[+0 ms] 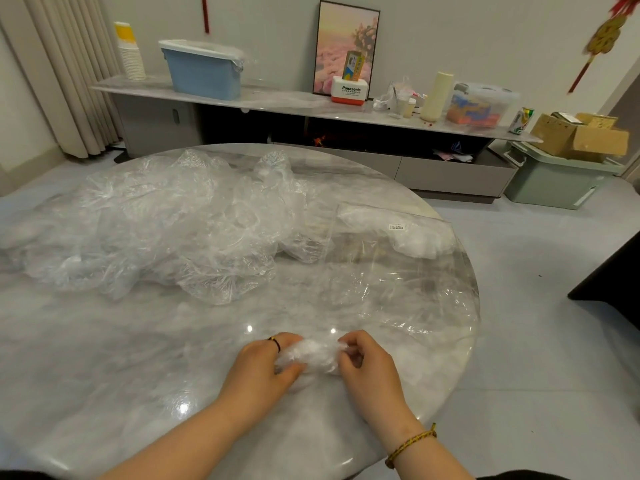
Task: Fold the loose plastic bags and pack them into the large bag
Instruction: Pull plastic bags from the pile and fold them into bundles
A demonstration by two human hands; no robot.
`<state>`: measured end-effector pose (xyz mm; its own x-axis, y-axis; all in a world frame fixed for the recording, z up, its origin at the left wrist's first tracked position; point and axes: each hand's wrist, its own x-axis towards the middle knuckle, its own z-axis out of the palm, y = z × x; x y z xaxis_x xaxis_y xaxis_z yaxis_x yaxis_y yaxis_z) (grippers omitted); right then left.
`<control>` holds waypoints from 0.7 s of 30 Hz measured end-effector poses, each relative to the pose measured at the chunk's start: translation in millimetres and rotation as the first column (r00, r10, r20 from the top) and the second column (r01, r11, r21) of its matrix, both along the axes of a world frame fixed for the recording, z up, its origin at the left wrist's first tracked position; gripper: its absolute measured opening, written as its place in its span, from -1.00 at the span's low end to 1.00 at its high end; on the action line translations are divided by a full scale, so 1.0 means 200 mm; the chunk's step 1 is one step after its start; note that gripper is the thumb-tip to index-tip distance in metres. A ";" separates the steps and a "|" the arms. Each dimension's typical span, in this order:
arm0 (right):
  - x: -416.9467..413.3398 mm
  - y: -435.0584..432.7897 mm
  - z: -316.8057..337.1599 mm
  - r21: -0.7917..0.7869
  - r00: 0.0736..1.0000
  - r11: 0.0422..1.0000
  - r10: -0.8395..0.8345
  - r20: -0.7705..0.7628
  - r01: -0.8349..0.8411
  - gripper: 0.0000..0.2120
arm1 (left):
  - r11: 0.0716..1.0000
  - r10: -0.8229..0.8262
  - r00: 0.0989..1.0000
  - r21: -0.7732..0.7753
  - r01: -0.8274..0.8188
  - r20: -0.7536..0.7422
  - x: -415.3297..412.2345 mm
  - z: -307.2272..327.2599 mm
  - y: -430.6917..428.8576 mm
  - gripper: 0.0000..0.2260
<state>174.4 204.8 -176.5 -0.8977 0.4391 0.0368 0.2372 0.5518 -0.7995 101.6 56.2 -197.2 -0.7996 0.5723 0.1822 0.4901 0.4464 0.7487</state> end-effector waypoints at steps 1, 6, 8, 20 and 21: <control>0.01 0.00 -0.01 0.076 0.998 0.996 0.056 -0.002 -0.056 -0.80 | 0.999 -0.046 0.997 -0.029 0.044 -0.069 -0.01 0.00 -0.01 -0.78; 0.07 -0.01 0.01 0.214 0.985 0.968 0.153 -0.083 -0.132 -0.66 | 0.911 -0.330 0.872 -0.364 0.194 -0.361 -0.03 0.00 -0.09 -0.63; 0.06 -0.03 0.03 0.200 0.982 0.973 0.145 -0.123 -0.119 -0.59 | 0.870 -0.380 0.882 -0.431 0.238 -0.280 -0.02 0.03 -0.11 -0.60; 0.01 -0.12 -0.11 0.610 0.910 0.705 0.125 0.395 -0.361 -0.29 | 0.909 -0.339 0.891 -0.349 0.228 -0.301 -0.02 -0.02 -0.08 -0.57; 0.01 -0.12 -0.12 0.605 0.908 0.706 0.132 0.397 -0.367 -0.29 | 0.917 -0.323 0.897 -0.334 0.217 -0.303 -0.02 -0.02 -0.08 -0.67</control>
